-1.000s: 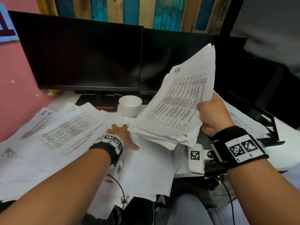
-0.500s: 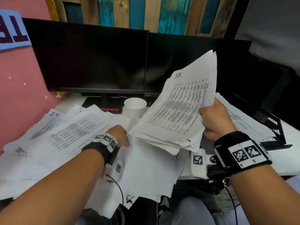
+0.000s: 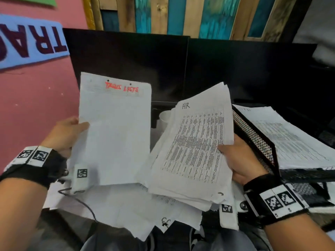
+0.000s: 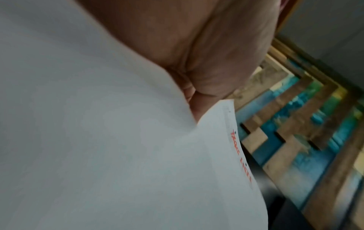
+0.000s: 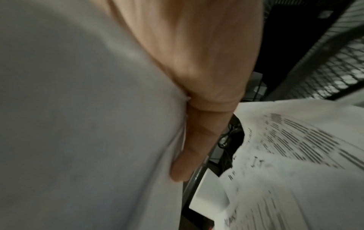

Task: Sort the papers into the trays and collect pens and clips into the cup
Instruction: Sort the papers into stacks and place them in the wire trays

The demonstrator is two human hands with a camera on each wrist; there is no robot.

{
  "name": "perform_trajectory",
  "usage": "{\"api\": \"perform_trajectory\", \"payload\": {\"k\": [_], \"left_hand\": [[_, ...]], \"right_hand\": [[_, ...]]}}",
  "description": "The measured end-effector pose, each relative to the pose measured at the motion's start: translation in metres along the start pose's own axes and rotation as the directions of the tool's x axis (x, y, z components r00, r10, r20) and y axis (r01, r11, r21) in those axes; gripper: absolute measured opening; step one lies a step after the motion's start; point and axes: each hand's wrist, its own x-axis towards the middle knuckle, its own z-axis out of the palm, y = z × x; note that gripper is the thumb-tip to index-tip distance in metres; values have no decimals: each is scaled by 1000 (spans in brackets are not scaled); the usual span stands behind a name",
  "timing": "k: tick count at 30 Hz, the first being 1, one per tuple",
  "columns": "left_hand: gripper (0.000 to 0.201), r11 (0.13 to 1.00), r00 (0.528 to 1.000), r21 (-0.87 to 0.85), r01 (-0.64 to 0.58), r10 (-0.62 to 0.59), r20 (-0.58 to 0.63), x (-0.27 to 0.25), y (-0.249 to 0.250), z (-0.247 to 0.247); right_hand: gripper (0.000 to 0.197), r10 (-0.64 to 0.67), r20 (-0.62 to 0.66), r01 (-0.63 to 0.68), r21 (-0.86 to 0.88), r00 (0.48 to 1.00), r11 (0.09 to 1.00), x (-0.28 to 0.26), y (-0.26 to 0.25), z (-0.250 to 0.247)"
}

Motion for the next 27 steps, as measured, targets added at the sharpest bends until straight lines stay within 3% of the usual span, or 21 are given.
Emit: {"api": "perform_trajectory", "payload": {"k": [3,5,11,18,23,27], "left_hand": [[7,995,995,-104,-2,-8,-100,-3,2,-31],[9,994,995,-105,6,-16,-94,-6,2,-34],[13,999,986,43,14,-21,164,-45,1,46],[34,996,898,17,82,-81,433,-72,2,116],[51,992,951,-116,45,-7,308,-72,1,130],[32,979,956,-135,-150,178,232,-79,16,127]], "right_hand": [[49,56,54,-60,64,997,996,-3,15,8],[46,79,80,-87,107,994,990,-5,20,13],[39,128,125,-155,244,984,957,-13,25,34],[33,97,41,-105,276,994,955,-18,26,41],[38,12,80,-29,223,997,974,-17,28,41],[43,-183,30,185,-123,983,975,-19,23,47]]}}
